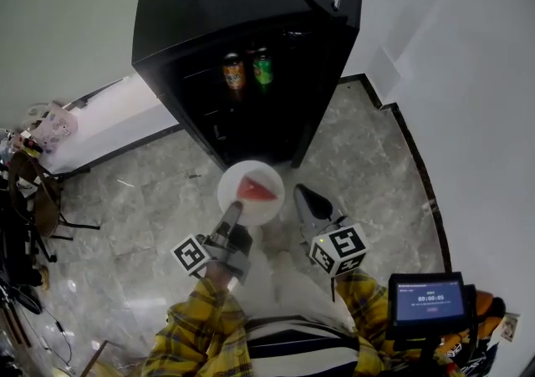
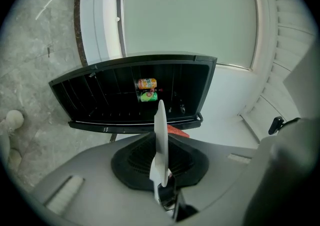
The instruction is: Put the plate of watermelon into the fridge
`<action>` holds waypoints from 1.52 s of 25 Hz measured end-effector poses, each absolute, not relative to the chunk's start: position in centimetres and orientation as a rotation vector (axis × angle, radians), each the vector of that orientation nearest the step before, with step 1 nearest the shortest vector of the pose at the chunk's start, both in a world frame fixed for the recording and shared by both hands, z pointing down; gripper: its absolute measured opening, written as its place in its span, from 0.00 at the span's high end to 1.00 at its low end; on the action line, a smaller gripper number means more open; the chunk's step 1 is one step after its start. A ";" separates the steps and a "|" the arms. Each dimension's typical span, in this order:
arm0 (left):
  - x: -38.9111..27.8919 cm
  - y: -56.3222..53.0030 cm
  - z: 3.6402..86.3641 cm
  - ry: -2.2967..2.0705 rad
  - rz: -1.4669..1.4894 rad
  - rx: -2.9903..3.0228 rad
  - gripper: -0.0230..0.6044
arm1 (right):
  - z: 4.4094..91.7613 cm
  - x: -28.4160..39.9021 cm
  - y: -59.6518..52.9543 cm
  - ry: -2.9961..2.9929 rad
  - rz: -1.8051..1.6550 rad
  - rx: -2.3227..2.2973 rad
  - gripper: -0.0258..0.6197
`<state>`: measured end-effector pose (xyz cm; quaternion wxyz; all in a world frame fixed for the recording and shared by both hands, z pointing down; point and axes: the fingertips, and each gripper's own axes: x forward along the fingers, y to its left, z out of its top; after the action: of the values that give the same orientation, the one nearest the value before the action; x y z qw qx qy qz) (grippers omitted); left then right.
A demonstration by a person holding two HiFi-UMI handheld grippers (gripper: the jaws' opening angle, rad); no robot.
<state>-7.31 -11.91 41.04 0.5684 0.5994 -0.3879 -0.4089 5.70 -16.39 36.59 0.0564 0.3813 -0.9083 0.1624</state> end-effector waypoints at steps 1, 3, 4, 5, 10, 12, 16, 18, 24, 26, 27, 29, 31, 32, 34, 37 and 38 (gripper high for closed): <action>-7.4 -12.2 41.6 -0.916 -0.966 1.399 0.94 | 37.0 5.6 -16.7 -2.746 0.495 1.160 0.96; -8.0 -13.0 42.7 -0.932 -0.975 1.388 0.94 | 37.7 5.1 -17.3 -2.738 0.499 1.158 0.96; -8.3 -13.4 43.1 -0.940 -0.980 1.387 0.94 | 38.0 4.8 -17.5 -2.738 0.502 1.155 0.96; -8.5 -13.8 43.5 -0.947 -0.983 1.388 0.94 | 38.2 4.6 -17.8 -2.739 0.504 1.152 0.96; -8.9 -16.3 45.7 -0.963 -0.976 1.389 0.94 | 39.6 3.2 -19.7 -2.761 0.472 1.152 0.96; -8.9 -17.1 46.4 -0.966 -0.978 1.383 0.94 | 40.2 2.7 -20.3 -2.772 0.459 1.146 0.96; -8.3 -19.1 47.9 -0.963 -0.969 1.397 0.94 | 42.0 2.8 -22.1 -2.766 0.436 1.166 0.96; -8.2 -20.1 49.2 -0.965 -0.953 1.401 0.93 | 43.6 2.9 -23.1 -2.759 0.424 1.178 0.96; -8.9 -22.8 52.8 -0.967 -0.947 1.435 0.93 | 47.8 2.8 -25.4 -2.747 0.407 1.221 0.96; -9.5 -23.8 54.1 -0.975 -0.966 1.432 0.93 | 48.9 2.5 -26.1 -2.753 0.388 1.222 0.96; -9.8 -24.3 54.7 -0.979 -0.977 1.431 0.93 | 49.4 2.3 -26.4 -2.756 0.383 1.221 0.96; -10.2 -25.1 55.8 -0.986 -0.994 1.431 0.93 | 50.5 1.8 -27.0 -2.759 0.383 1.218 0.96; -10.3 -25.9 56.9 -0.989 -1.013 1.430 0.93 | 51.6 1.4 -27.5 -2.762 0.384 1.217 0.96; -10.3 -26.3 57.4 -0.989 -1.023 1.431 0.93 | 52.1 1.3 -27.8 -2.763 0.380 1.218 0.96; -10.2 -27.1 58.6 -0.995 -1.034 1.435 0.93 | 53.3 1.2 -28.6 -2.759 0.373 1.224 0.96; -10.1 -28.3 60.7 -1.004 -1.038 1.409 0.93 | 55.0 1.0 -29.9 -2.757 0.382 1.234 0.96; -10.1 -28.7 61.3 -1.003 -1.041 1.404 0.93 | 55.6 0.9 -30.3 -2.758 0.388 1.235 0.96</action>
<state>-10.12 -28.69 61.26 0.5338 0.5891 -0.4209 -0.4368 0.85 -30.29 55.60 0.0475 0.4050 -0.9042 0.1272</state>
